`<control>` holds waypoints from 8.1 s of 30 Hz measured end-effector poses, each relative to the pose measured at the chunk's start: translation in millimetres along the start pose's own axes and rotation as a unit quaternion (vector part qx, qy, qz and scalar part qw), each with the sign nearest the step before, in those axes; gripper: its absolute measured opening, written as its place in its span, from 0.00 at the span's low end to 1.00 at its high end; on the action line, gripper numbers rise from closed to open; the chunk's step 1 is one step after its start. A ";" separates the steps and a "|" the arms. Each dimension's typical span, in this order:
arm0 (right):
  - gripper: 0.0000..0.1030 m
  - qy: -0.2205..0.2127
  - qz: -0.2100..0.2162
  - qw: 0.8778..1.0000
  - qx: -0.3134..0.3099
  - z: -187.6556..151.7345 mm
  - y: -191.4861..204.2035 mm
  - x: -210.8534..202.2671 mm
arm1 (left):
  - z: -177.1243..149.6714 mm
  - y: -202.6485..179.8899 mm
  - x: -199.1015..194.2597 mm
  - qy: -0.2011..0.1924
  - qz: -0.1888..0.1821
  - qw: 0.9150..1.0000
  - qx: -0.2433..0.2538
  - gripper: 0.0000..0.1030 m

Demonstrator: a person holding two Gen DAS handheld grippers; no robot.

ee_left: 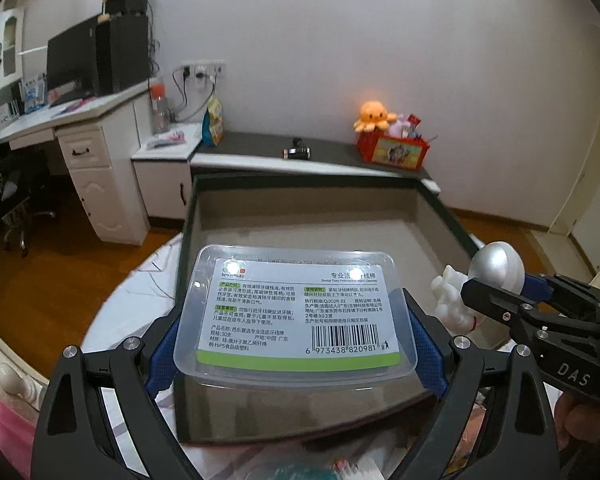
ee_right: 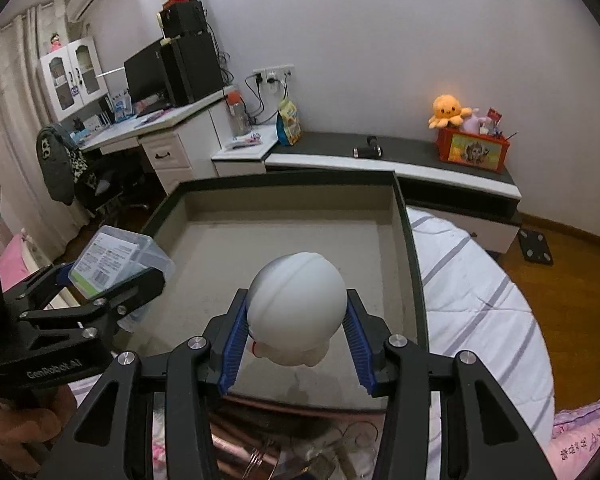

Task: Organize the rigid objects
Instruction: 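Carry both items into the pink box and open both tools, then withdraw both tools from the pink box, then grasp the baby doll with the left tool, then grasp the pink pixel-block donut with the right tool while the left tool holds the doll, then lower the doll and donut into the pink box and open both tools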

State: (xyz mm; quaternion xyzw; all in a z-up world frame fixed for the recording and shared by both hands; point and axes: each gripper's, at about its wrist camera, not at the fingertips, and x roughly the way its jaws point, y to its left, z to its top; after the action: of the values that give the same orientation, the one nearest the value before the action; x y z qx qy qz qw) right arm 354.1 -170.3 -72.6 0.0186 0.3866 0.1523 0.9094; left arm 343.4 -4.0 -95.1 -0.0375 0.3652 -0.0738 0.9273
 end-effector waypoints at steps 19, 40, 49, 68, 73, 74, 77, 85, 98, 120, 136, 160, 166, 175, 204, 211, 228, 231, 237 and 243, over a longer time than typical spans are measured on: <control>0.88 -0.038 -0.023 0.998 0.051 -19.4 -5.2 -51.6 | -34.4 20.6 -75.0 -0.043 0.039 0.998 -0.035 1.00; 0.88 -0.124 -0.059 0.990 0.041 -98.8 38.8 -179.0 | -118.7 -4.3 -192.1 -0.076 0.059 0.995 -0.023 1.00; 0.88 -0.132 -0.069 0.988 0.033 -126.9 54.0 -202.8 | -137.8 -8.4 -225.5 -0.094 0.057 0.994 -0.024 1.00; 0.88 -0.153 -0.077 0.985 0.024 -138.6 67.6 -227.6 | -148.1 -14.6 -247.9 -0.104 0.055 0.993 -0.026 1.00; 0.88 -0.152 -0.077 0.985 0.024 -138.8 67.7 -227.5 | -148.9 -14.9 -248.7 -0.104 0.055 0.993 -0.026 1.00; 0.88 -0.152 -0.077 0.985 0.025 -138.8 67.9 -227.9 | -148.6 -14.2 -248.3 -0.104 0.055 0.993 -0.025 1.00; 0.88 -0.152 -0.077 0.985 0.024 -138.9 67.8 -227.8 | -148.6 -14.1 -248.3 -0.104 0.055 0.993 -0.025 1.00; 0.88 -0.151 -0.078 0.985 0.026 -140.0 67.0 -228.0 | -149.6 -14.3 -249.0 -0.104 0.056 0.993 -0.026 1.00; 0.88 -0.135 -0.088 0.986 0.038 -142.0 52.1 -218.6 | -150.4 -19.5 -233.3 -0.082 0.057 0.995 -0.025 1.00; 0.88 -0.103 -0.098 0.989 0.033 -136.1 44.9 -189.2 | -147.7 -16.8 -200.4 -0.047 0.057 0.997 -0.018 1.00; 0.88 0.016 -0.061 0.998 0.025 -144.2 27.3 -99.6 | -159.9 -20.8 -107.6 0.053 0.029 0.998 -0.027 1.00; 0.73 0.068 -0.041 0.997 -0.019 -157.7 36.9 -42.8 | -156.5 -8.7 -72.2 0.072 0.015 0.997 -0.025 0.79; 0.72 0.070 -0.015 0.997 -0.018 -164.4 38.3 -55.2 | -161.7 -11.5 -78.6 0.071 0.014 0.997 -0.025 0.79; 0.65 0.061 0.025 0.998 0.000 -164.3 36.0 -81.0 | -167.0 -13.3 -94.6 0.068 0.012 0.997 -0.024 0.79; 0.55 0.069 0.064 0.995 -0.036 -163.4 49.0 -71.8 | -167.4 -9.5 -117.7 0.038 0.025 0.999 -0.021 0.79; 0.55 0.029 0.100 0.994 -0.020 -140.3 42.8 -108.5 | -150.4 -9.7 -131.0 0.016 0.019 1.000 -0.019 0.79; 0.55 -0.072 0.054 0.996 -0.019 7.7 7.6 -72.8 | -2.1 4.1 -88.4 -0.075 0.023 0.997 -0.011 0.79; 0.55 -0.058 0.049 0.997 -0.011 22.9 -1.7 -43.7 | 20.0 6.5 -61.5 -0.070 0.024 0.997 -0.014 0.79; 0.55 -0.014 0.043 0.999 0.010 35.3 -21.9 15.4 | 44.2 9.5 2.4 -0.026 0.032 0.999 -0.011 0.79; 0.61 0.019 0.029 0.999 0.008 35.1 -25.7 45.7 | 47.7 7.7 45.9 0.023 0.051 0.998 -0.001 0.83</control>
State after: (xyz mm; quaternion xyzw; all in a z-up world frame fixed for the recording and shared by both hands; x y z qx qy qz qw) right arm 415.7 -178.5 -83.8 0.0345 0.4045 0.1754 0.8969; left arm 409.9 -3.2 -92.0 -0.0177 0.3880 -0.0269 0.9211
